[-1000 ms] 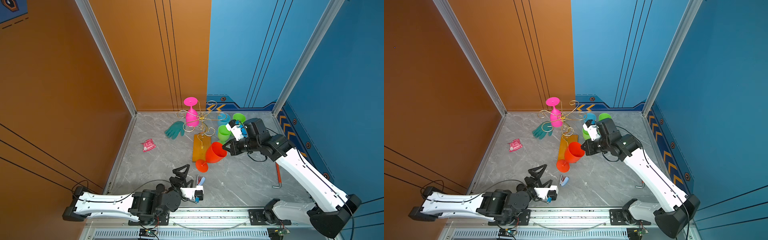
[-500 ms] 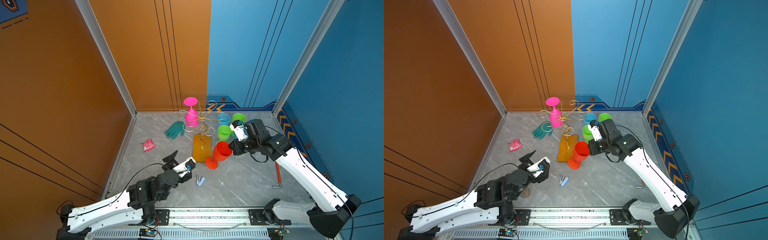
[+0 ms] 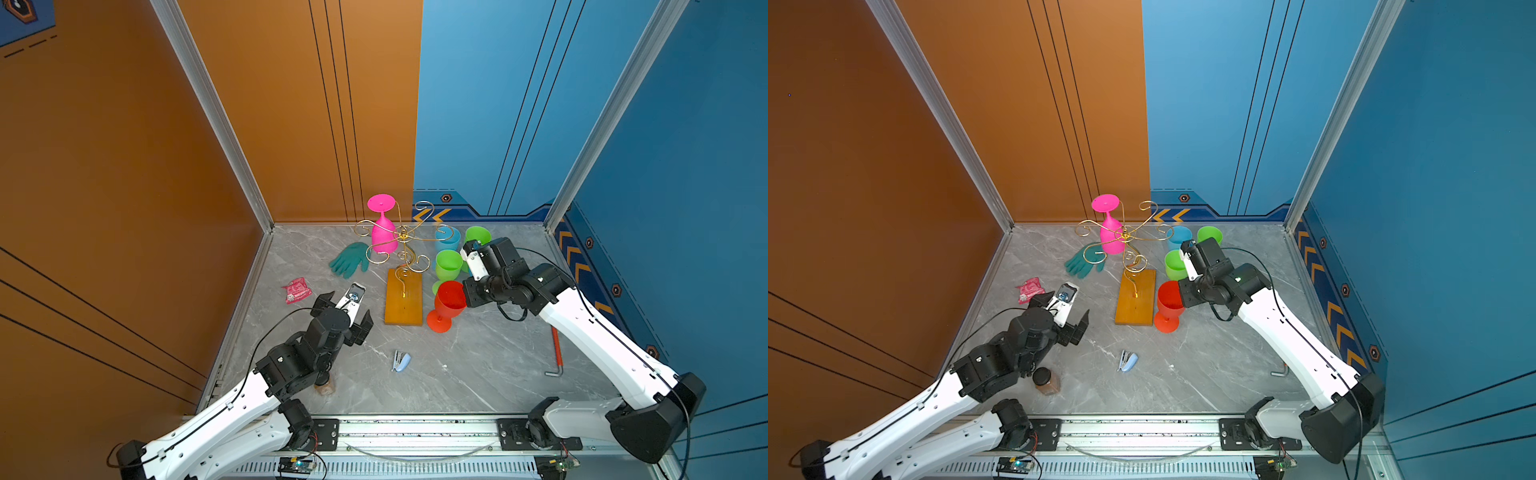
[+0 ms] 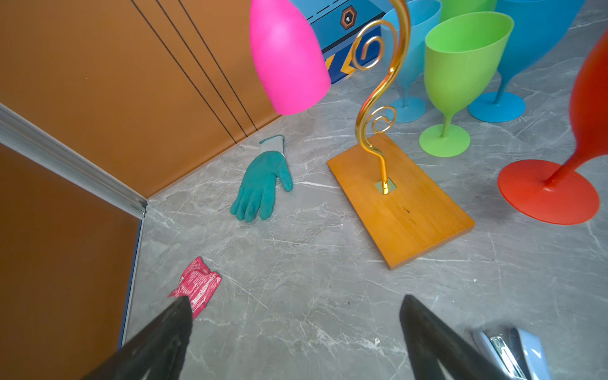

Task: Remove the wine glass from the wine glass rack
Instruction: 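Lower the red glass beside the green glasses with the right gripper while the left advances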

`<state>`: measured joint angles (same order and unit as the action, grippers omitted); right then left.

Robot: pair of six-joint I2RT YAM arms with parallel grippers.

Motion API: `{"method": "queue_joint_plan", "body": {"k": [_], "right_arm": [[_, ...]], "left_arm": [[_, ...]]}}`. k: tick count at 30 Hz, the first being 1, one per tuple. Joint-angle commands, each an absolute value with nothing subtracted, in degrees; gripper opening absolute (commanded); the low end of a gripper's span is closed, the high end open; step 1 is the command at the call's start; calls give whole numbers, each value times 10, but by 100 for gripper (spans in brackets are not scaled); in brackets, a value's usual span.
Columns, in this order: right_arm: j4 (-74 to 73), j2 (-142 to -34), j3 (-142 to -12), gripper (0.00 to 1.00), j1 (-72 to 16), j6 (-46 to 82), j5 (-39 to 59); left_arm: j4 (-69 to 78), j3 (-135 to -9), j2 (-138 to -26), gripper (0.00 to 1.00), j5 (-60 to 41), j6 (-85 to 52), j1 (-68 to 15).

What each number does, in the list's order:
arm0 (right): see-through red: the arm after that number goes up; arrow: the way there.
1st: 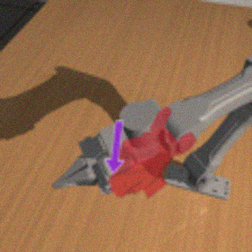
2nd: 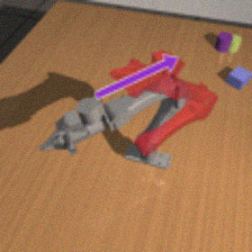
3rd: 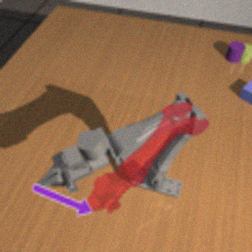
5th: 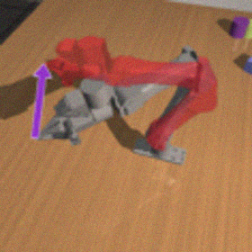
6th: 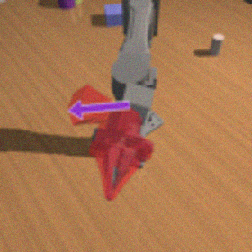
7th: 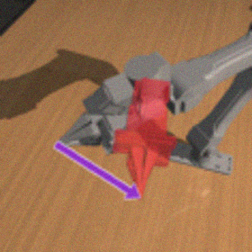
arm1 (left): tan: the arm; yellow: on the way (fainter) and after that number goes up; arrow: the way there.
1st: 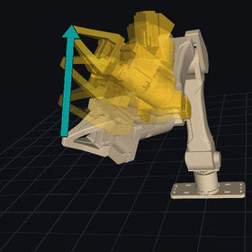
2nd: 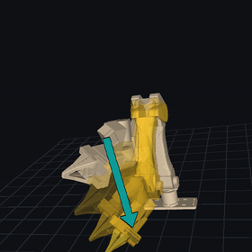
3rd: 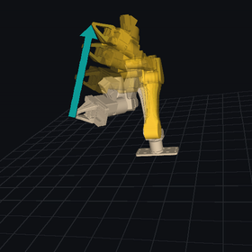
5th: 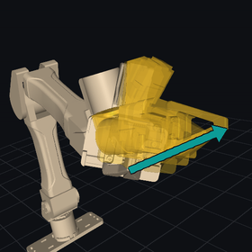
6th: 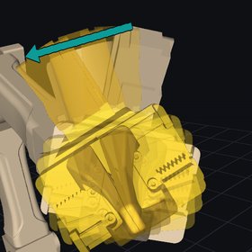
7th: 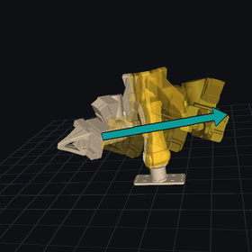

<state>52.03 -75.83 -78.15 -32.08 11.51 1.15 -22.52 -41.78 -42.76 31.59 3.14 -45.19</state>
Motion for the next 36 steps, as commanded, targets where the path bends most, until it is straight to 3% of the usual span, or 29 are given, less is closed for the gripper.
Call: {"method": "queue_joint_plan", "body": {"k": [1, 8, 17, 36], "right_arm": [[531, -771, -781, 0, -316, 100, -25], [523, -800, -785, 0, -308, 93, -35], [489, -824, -771, 0, -283, 87, -17], [456, -870, -775, 0, -260, 85, 6]], "left_arm": [[-250, -437, -427, 99, 258, -19, -407], [-260, -439, -439, 98, 182, -62, -314], [-260, -449, -477, 98, 143, -80, -259], [-232, -437, -484, 98, 150, -100, -251]]}}
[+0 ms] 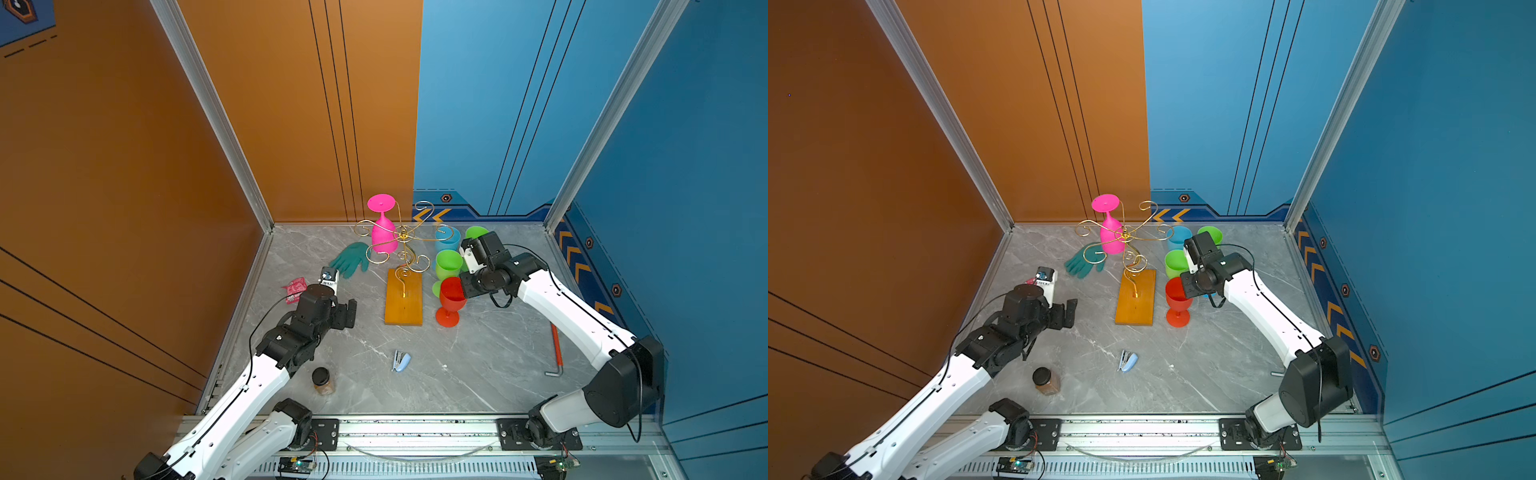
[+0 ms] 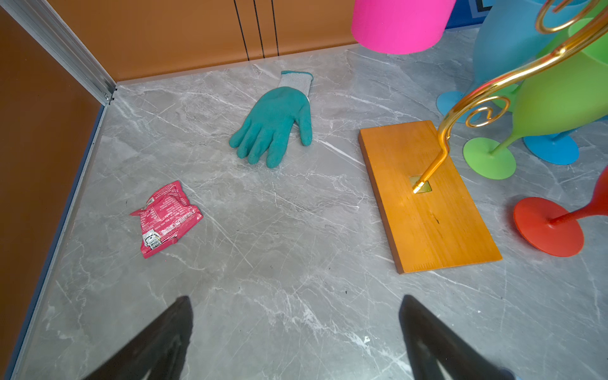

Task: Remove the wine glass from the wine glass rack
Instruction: 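Lower the red glass beside the green glasses with the right gripper while the left advances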

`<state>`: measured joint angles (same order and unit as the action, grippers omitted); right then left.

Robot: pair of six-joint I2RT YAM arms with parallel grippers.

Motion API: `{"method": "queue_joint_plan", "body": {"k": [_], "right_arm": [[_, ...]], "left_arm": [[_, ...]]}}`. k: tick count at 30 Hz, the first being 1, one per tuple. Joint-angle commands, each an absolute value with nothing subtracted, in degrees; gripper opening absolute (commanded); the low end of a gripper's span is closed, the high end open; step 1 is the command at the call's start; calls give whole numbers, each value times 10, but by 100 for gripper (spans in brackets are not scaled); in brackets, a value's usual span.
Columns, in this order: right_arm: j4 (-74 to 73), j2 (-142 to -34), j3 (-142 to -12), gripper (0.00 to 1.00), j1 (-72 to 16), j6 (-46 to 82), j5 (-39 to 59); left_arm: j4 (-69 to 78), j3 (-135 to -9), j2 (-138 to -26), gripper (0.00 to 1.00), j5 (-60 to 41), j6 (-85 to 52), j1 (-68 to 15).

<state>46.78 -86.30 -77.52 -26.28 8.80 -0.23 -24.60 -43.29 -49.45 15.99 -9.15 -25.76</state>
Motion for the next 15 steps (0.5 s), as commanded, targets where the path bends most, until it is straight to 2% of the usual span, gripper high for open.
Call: {"method": "queue_joint_plan", "body": {"k": [1, 15], "right_arm": [[455, -872, -775, 0, -260, 85, 7], [453, -893, -778, 0, -260, 83, 7]], "left_arm": [[-231, -435, -483, 98, 152, -100, -251], [-232, -433, -480, 98, 152, -98, -251]]}}
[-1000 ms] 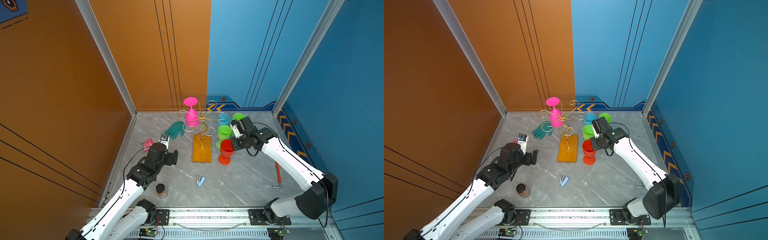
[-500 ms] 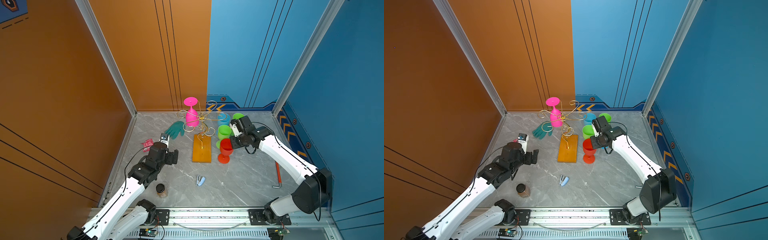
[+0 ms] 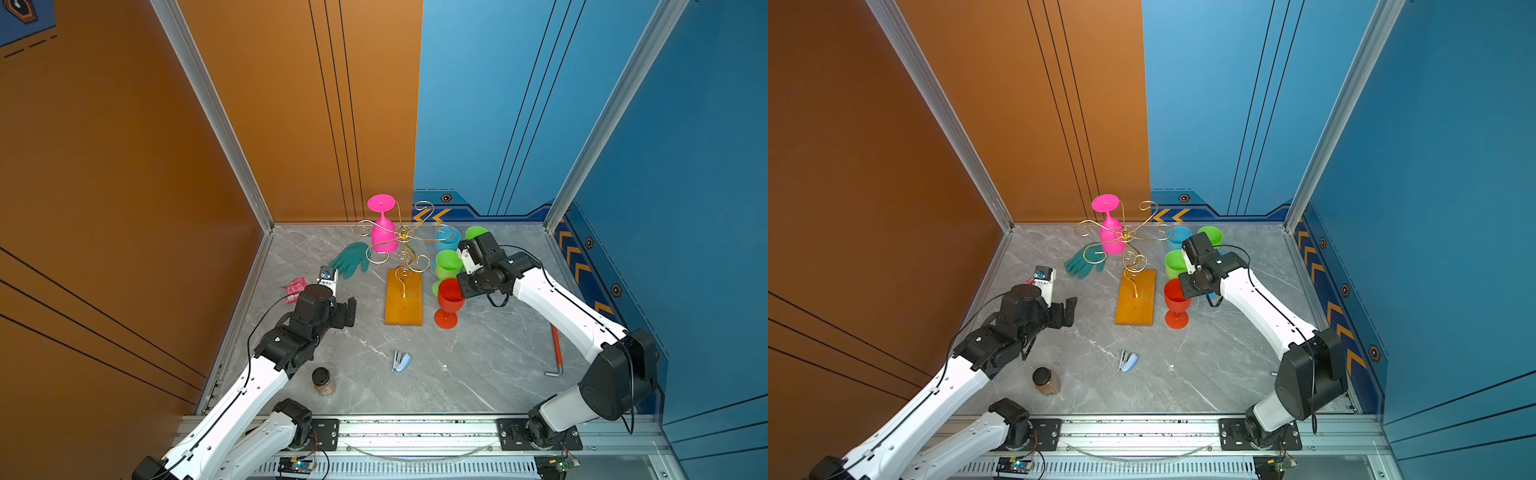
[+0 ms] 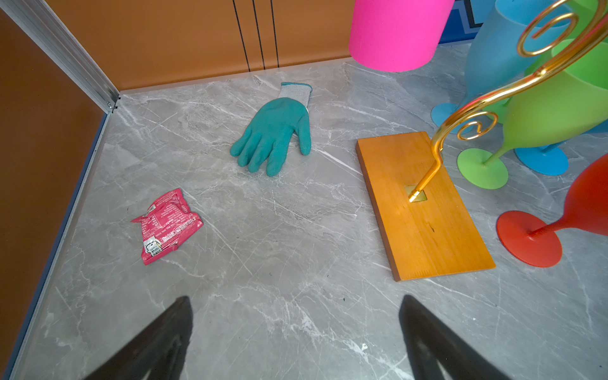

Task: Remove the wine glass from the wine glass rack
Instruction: 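Lower the red glass beside the green glasses with the right gripper while the left advances, then close the left gripper on the pink glass foot while the right draws back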

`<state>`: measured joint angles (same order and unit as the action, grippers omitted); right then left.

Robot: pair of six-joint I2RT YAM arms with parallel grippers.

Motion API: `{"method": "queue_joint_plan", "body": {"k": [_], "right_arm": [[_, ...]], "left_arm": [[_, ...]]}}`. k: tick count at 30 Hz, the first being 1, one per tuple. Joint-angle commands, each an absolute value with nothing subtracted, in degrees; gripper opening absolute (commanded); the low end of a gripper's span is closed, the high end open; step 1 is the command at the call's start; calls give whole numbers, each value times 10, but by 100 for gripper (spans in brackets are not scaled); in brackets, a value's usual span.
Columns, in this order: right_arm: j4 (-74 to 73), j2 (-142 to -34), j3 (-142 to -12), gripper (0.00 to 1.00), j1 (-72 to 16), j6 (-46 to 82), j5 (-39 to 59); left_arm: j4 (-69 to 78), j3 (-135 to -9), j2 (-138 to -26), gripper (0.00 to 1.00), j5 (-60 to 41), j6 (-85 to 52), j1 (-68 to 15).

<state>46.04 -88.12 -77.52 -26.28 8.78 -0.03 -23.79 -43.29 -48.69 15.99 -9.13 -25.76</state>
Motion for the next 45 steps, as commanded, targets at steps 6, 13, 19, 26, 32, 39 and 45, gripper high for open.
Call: {"method": "queue_joint_plan", "body": {"k": [6, 13, 19, 26, 32, 39, 45], "right_arm": [[451, -900, -781, 0, -259, 85, 9], [450, -902, -787, 10, -258, 87, 11], [450, -896, -794, 23, -258, 89, 16], [450, -865, -793, 38, -256, 95, 15], [442, -817, -772, 55, -251, 93, 21], [416, -745, -726, 62, -229, 104, 80], [387, -691, -678, 71, -196, 124, 152]], "left_arm": [[-232, -431, -479, 98, 152, -96, -251], [-231, -432, -480, 98, 151, -95, -251], [-232, -432, -482, 98, 148, -92, -251], [-233, -438, -486, 98, 131, -92, -242], [-242, -452, -496, 98, 93, -96, -217], [-240, -483, -507, 98, 34, -105, -167], [-246, -542, -553, 98, -21, -135, -108]]}}
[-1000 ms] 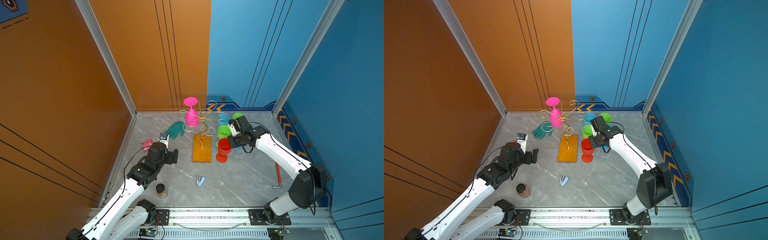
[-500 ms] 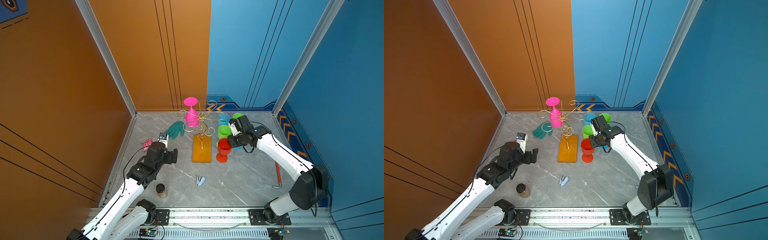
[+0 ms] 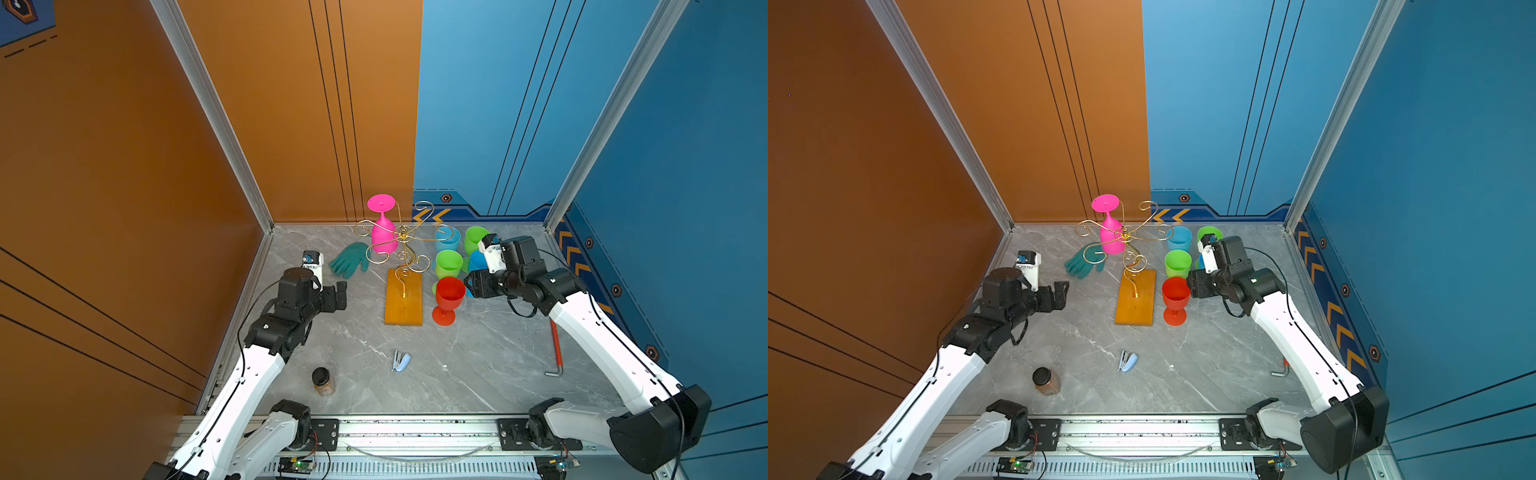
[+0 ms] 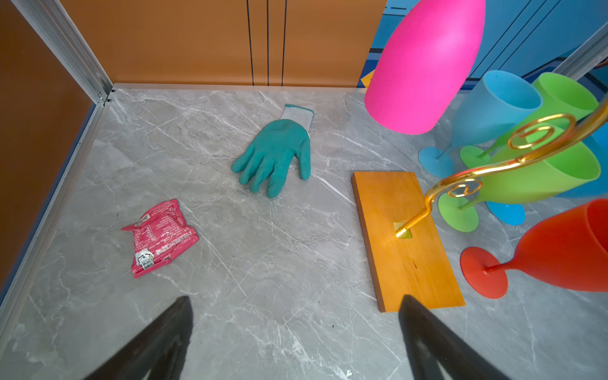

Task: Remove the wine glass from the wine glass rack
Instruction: 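Close the left gripper on the pink glass foot while the right draws back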

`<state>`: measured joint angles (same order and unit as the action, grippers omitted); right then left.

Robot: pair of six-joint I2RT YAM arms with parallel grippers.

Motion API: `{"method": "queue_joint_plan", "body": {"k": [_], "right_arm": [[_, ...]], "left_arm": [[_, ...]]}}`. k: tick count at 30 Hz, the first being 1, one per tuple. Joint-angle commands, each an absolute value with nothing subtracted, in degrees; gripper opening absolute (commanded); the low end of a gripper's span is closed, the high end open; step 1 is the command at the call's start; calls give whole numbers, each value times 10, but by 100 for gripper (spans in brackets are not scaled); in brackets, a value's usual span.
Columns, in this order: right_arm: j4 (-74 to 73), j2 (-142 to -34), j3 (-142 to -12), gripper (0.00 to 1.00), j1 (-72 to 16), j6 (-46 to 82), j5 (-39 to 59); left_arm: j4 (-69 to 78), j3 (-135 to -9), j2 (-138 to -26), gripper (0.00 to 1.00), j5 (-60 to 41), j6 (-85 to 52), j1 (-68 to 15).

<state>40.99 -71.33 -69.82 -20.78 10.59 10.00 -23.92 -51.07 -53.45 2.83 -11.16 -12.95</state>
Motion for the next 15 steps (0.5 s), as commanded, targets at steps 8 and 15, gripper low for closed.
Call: {"method": "queue_joint_plan", "body": {"k": [8, 15], "right_arm": [[365, -646, -633, 72, -172, 134, 218], [360, -615, -607, 72, -162, 137, 236]], "left_arm": [[-258, -647, -631, 98, -115, -176, -54], [-254, -710, -681, 99, -185, -207, -19]]}}
